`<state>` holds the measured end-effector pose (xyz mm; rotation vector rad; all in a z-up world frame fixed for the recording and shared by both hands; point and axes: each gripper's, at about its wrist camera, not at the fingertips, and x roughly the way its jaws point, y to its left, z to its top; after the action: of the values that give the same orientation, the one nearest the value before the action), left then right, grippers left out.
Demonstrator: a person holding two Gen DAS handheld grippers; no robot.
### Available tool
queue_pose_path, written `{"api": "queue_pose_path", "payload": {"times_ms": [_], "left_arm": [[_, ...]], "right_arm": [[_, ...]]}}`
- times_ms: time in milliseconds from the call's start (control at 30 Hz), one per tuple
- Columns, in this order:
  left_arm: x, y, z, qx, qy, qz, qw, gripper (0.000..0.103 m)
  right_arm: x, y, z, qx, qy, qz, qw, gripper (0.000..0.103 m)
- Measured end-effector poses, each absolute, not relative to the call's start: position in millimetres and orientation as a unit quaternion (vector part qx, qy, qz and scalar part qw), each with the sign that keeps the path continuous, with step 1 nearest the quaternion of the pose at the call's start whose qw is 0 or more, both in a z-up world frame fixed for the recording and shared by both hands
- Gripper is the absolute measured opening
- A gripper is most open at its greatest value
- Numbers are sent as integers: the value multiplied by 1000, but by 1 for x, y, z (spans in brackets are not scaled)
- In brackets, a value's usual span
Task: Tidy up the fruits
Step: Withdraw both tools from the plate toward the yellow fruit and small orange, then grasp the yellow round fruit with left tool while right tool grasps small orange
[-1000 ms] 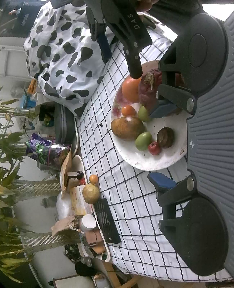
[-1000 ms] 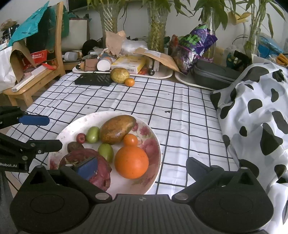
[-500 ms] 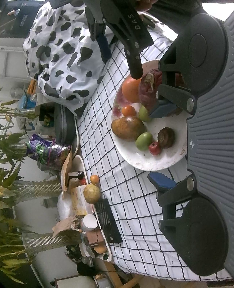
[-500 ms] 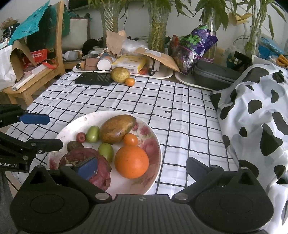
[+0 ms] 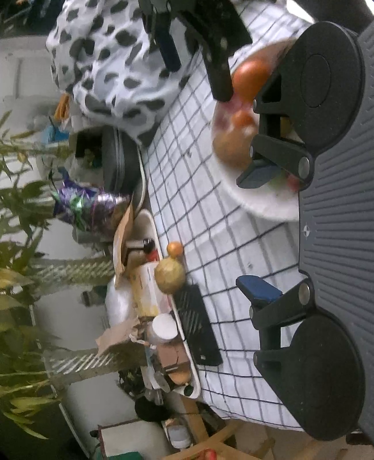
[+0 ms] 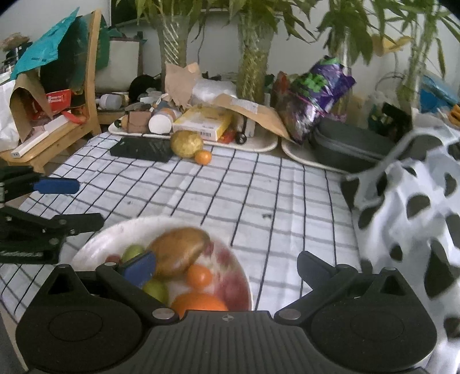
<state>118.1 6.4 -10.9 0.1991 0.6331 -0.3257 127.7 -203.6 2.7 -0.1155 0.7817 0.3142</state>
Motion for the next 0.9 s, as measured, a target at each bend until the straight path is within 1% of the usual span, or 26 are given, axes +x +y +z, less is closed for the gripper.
{"api": "queue_pose_path", "payload": {"times_ms": [333, 367, 400, 533, 633, 700, 833, 900], "left_arm": [[192, 12, -29, 105, 293, -130, 941, 65], [199, 12, -31, 108, 289, -130, 942, 65], [205, 12, -32, 112, 286, -132, 942, 65], [228, 15, -41, 119, 279, -130, 944, 65], [246, 19, -50, 119, 282, -133, 943, 65], [255, 24, -53, 117, 280, -135, 943, 65], [267, 32, -57, 103, 283, -143, 943, 65], [272, 35, -58, 100, 282, -145, 943, 65]], "right_arm": [[204, -190, -10, -75, 369, 210, 902, 102], [212, -189, -13, -79, 369, 213, 901, 99], [218, -188, -15, -83, 369, 215, 900, 93], [251, -183, -25, -88, 365, 233, 897, 91], [276, -175, -35, -90, 362, 252, 893, 85], [289, -167, -41, -96, 361, 263, 889, 79], [314, -146, -54, -115, 356, 287, 882, 72], [324, -138, -60, -120, 352, 294, 880, 64]]}}
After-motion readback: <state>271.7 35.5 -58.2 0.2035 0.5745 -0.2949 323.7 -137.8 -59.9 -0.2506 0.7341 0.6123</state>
